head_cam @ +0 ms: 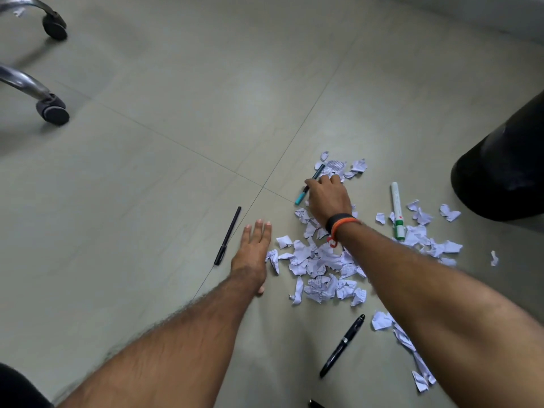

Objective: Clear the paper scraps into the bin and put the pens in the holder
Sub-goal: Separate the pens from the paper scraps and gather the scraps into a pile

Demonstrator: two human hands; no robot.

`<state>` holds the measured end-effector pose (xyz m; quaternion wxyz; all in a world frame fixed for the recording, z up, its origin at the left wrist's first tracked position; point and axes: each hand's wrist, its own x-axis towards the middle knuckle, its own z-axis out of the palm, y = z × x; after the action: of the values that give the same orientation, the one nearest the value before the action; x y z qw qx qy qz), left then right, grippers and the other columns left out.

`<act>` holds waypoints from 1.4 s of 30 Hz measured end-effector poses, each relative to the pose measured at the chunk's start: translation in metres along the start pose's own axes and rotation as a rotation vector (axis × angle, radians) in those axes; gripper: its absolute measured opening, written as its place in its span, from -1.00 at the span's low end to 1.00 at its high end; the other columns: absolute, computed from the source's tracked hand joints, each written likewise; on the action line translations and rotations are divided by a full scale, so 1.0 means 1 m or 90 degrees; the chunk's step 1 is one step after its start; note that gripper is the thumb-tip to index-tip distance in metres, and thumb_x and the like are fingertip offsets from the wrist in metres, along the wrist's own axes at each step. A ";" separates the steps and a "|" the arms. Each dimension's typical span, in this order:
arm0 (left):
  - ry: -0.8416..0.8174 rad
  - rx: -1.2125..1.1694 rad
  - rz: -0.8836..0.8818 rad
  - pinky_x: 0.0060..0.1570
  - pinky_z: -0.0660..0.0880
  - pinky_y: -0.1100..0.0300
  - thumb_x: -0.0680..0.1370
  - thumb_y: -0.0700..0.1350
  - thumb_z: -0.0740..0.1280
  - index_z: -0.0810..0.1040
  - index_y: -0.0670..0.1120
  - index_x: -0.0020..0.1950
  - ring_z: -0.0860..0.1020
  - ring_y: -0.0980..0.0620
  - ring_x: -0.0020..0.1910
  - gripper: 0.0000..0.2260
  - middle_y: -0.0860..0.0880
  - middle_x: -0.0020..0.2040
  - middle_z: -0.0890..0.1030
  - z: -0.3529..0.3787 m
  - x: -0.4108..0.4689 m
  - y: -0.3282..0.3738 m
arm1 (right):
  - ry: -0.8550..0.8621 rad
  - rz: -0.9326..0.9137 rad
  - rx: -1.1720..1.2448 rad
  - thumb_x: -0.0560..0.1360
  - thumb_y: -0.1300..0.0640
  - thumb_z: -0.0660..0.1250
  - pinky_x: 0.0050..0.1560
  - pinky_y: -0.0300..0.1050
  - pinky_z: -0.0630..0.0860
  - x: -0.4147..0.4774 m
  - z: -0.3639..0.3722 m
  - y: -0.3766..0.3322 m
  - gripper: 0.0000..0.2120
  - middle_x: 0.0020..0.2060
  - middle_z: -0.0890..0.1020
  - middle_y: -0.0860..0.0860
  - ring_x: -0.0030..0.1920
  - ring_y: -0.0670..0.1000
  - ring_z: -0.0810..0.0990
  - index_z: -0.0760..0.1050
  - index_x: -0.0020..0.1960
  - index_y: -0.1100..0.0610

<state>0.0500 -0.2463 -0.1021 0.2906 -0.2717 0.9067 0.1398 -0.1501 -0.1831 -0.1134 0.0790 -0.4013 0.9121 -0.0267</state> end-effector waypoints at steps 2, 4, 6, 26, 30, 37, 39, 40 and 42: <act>0.004 -0.010 -0.002 0.49 0.04 0.18 0.25 -0.08 0.63 -0.43 -0.09 0.51 -0.31 -0.08 0.55 0.31 -0.03 0.55 -0.37 0.001 0.001 -0.001 | -0.006 0.020 -0.009 0.57 0.11 0.14 0.00 0.05 0.41 0.010 -0.001 -0.009 -0.77 0.00 0.64 0.15 0.13 0.24 0.45 0.53 0.09 0.12; 0.006 -0.018 0.004 0.48 0.07 0.18 0.25 -0.08 0.63 -0.42 -0.08 0.52 -0.31 -0.09 0.55 0.31 -0.03 0.55 -0.37 0.002 0.002 -0.002 | -0.018 0.052 0.023 0.57 0.08 0.15 -0.05 0.02 0.40 0.019 -0.004 -0.021 -0.78 -0.06 0.65 0.19 0.11 0.25 0.47 0.52 -0.01 0.17; 0.005 -0.009 0.010 0.48 0.06 0.18 0.25 -0.08 0.63 -0.41 -0.09 0.52 -0.30 -0.09 0.55 0.30 -0.02 0.55 -0.36 0.004 0.003 -0.002 | -0.044 0.115 0.085 0.53 0.20 0.19 -0.09 -0.01 0.43 0.027 -0.006 -0.029 -0.85 -0.02 0.63 0.23 0.12 0.26 0.50 0.50 0.01 0.22; 0.005 -0.015 0.009 0.47 0.09 0.20 0.21 -0.04 0.65 -0.43 -0.04 0.52 -0.32 -0.07 0.55 0.34 0.01 0.55 -0.37 0.007 0.007 -0.007 | 0.110 0.114 0.050 0.50 0.04 0.20 0.05 0.10 0.38 0.069 0.000 -0.015 -0.74 0.08 0.55 0.19 0.15 0.23 0.43 0.48 0.09 0.16; 0.007 -0.026 0.004 0.43 0.25 0.18 0.19 -0.04 0.65 -0.41 -0.02 0.52 -0.30 -0.07 0.55 0.34 0.03 0.56 -0.35 0.008 0.007 -0.007 | 0.036 0.211 0.073 0.52 -0.01 0.20 0.17 0.18 0.35 0.065 0.008 0.031 -0.64 0.18 0.46 0.19 0.22 0.22 0.38 0.43 0.24 0.15; 0.016 -0.016 -0.006 0.46 0.16 0.20 0.22 -0.07 0.64 -0.41 -0.05 0.52 -0.29 -0.07 0.55 0.32 0.01 0.56 -0.34 0.006 0.005 -0.001 | 0.163 0.221 0.091 0.37 -0.14 0.21 0.01 0.08 0.34 0.030 0.001 0.050 -0.63 0.02 0.48 0.10 0.07 0.17 0.42 0.44 0.03 0.09; 0.017 -0.009 -0.007 0.47 0.17 0.19 0.21 -0.05 0.65 -0.42 -0.05 0.52 -0.29 -0.08 0.55 0.34 0.00 0.56 -0.34 0.008 0.005 -0.002 | 0.145 0.274 0.187 0.40 -0.11 0.22 0.11 0.13 0.34 0.042 -0.005 0.059 -0.60 0.15 0.44 0.11 0.19 0.19 0.38 0.42 0.16 0.04; 0.019 -0.004 -0.008 0.47 0.18 0.19 0.21 -0.04 0.65 -0.42 -0.06 0.52 -0.29 -0.09 0.55 0.34 -0.01 0.56 -0.34 0.008 0.005 -0.001 | 0.112 0.280 0.219 0.43 -0.08 0.21 0.15 0.15 0.35 0.046 -0.004 0.062 -0.60 0.19 0.42 0.13 0.24 0.19 0.36 0.41 0.22 0.03; 0.022 0.008 -0.005 0.48 0.16 0.20 0.22 -0.03 0.64 -0.42 -0.07 0.52 -0.29 -0.09 0.55 0.33 -0.02 0.56 -0.34 0.006 0.004 -0.001 | 0.055 0.242 0.207 0.48 -0.05 0.18 0.17 0.14 0.39 0.048 0.001 0.062 -0.63 0.20 0.44 0.15 0.24 0.20 0.38 0.43 0.23 0.06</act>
<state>0.0503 -0.2461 -0.1097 0.2773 -0.2754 0.9115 0.1280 -0.2275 -0.1765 -0.1269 0.1072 -0.2029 0.9576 -0.1744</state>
